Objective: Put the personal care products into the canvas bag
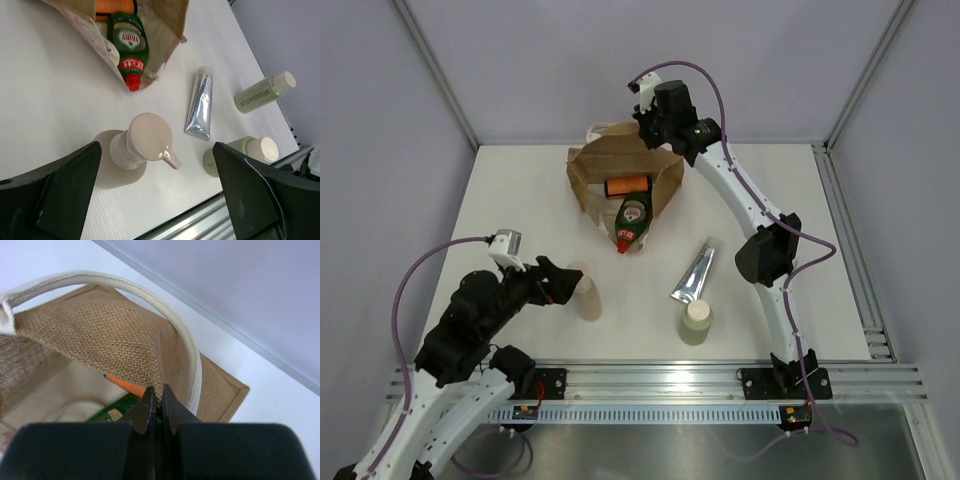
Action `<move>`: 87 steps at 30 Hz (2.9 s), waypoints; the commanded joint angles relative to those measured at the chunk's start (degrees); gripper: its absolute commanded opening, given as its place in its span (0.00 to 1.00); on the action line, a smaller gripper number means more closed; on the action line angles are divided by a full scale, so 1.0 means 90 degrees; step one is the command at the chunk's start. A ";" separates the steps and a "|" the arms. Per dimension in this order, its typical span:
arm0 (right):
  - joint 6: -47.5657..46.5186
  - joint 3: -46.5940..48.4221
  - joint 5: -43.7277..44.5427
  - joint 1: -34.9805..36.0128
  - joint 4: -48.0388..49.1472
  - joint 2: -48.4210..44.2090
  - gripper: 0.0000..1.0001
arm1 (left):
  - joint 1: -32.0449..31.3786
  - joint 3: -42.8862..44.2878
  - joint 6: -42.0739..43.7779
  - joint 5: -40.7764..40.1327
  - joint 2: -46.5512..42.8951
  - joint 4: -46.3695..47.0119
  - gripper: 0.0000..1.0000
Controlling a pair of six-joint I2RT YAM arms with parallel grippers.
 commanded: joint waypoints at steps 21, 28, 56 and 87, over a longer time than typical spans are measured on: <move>0.0774 -0.0672 -0.0695 -0.0419 0.0177 0.0019 0.00 | 0.1242 0.2725 -0.0694 -0.0648 0.5211 0.1371 0.99; 0.0998 -0.0546 -0.0783 -0.0429 0.0129 0.0048 0.00 | 0.1896 0.1741 -0.1242 0.1113 0.6140 0.3205 0.99; 0.1595 -0.1210 -0.1144 -0.0429 0.0021 -0.0567 0.00 | 0.2131 0.2032 -0.1515 0.1717 0.8798 0.5707 0.00; -0.4369 -0.2313 -0.5371 -0.0888 -0.1626 -0.2549 0.99 | 0.2923 0.4591 -0.5676 0.3848 0.8680 0.5786 0.00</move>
